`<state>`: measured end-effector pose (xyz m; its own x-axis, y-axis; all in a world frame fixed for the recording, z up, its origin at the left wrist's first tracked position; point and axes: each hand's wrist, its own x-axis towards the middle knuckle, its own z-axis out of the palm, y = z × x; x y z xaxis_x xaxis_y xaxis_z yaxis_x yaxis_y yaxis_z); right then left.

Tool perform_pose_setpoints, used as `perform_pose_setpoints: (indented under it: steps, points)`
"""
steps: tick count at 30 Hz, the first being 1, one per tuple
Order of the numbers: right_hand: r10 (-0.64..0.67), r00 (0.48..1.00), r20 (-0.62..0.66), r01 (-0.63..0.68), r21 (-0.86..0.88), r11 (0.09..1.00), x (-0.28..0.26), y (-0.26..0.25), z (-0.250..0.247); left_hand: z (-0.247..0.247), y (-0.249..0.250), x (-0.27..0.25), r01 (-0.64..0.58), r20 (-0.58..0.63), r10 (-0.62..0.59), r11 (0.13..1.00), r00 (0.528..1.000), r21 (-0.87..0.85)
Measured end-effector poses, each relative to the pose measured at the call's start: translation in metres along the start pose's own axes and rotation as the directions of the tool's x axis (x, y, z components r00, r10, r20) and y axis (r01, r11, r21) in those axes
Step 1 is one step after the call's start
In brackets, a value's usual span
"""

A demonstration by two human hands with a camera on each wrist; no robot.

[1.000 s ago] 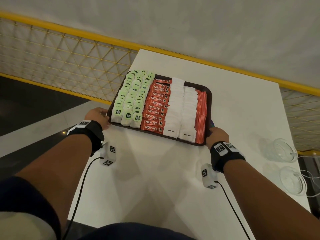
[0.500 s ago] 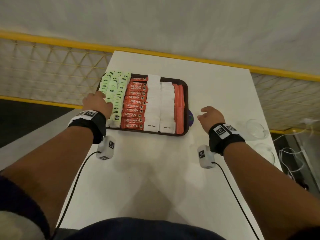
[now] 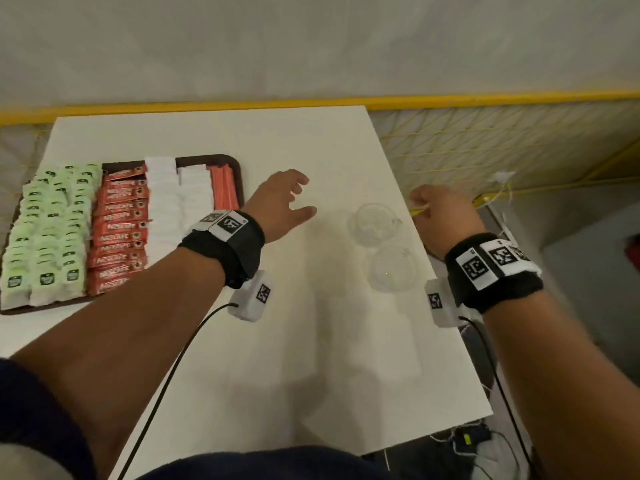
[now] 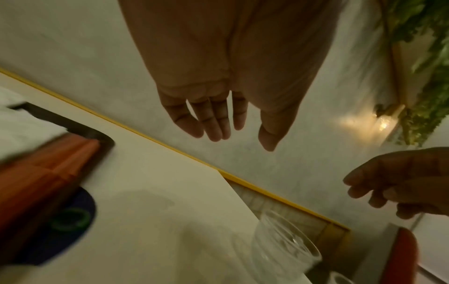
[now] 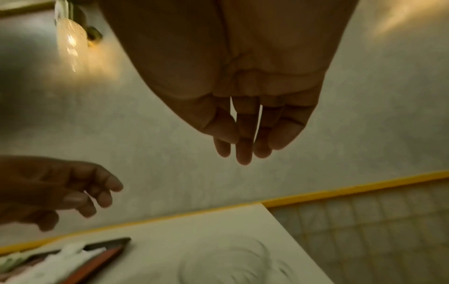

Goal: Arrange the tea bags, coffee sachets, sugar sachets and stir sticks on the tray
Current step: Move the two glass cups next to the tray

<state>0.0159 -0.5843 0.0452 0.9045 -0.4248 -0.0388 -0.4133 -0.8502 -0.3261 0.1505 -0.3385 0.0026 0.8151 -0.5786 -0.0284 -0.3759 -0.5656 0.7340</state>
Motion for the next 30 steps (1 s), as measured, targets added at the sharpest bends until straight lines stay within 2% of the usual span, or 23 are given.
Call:
perform_pose_setpoints:
  steps: [2, 4, 7, 10, 13, 17, 22, 30]
  points:
    - [0.062, 0.990, 0.126, -0.051, -0.085, 0.995, -0.004, 0.035, 0.009, 0.029, 0.010, 0.009, -0.004, 0.077, 0.003, 1.000, 0.997, 0.017]
    - [0.082, 0.960, 0.268, -0.059, -0.092, 0.994, -0.013, 0.059, 0.021, 0.053, 0.018, 0.018, 0.020, 0.160, -0.027, 0.999, 0.987, 0.044]
    - [0.010, 0.913, 0.407, 0.007, -0.042, 0.999, -0.024, 0.075, 0.040, 0.080, 0.024, 0.030, 0.021, 0.271, -0.058, 0.990, 0.961, 0.139]
    - [-0.061, 0.876, 0.478, 0.052, 0.031, 0.998, -0.022, 0.080, 0.054, 0.096, 0.032, 0.041, -0.015, 0.329, -0.063, 0.973, 0.942, 0.229]
    - [-0.109, 0.864, 0.492, 0.084, 0.074, 0.994, -0.015, 0.083, 0.062, 0.108, 0.039, 0.050, -0.031, 0.339, -0.056, 0.969, 0.939, 0.247]
    - [-0.165, 0.872, 0.460, 0.137, 0.094, 0.986, -0.006, 0.087, 0.065, 0.121, 0.044, 0.057, -0.019, 0.338, -0.060, 0.974, 0.939, 0.226]
    - [-0.183, 0.873, 0.453, 0.168, 0.073, 0.983, 0.002, 0.095, 0.062, 0.127, 0.044, 0.060, -0.001, 0.276, -0.059, 0.977, 0.959, 0.213]
    - [-0.177, 0.858, 0.483, 0.169, 0.061, 0.984, 0.003, 0.097, 0.059, 0.127, 0.032, 0.044, 0.156, 0.148, -0.167, 0.984, 0.975, 0.083]
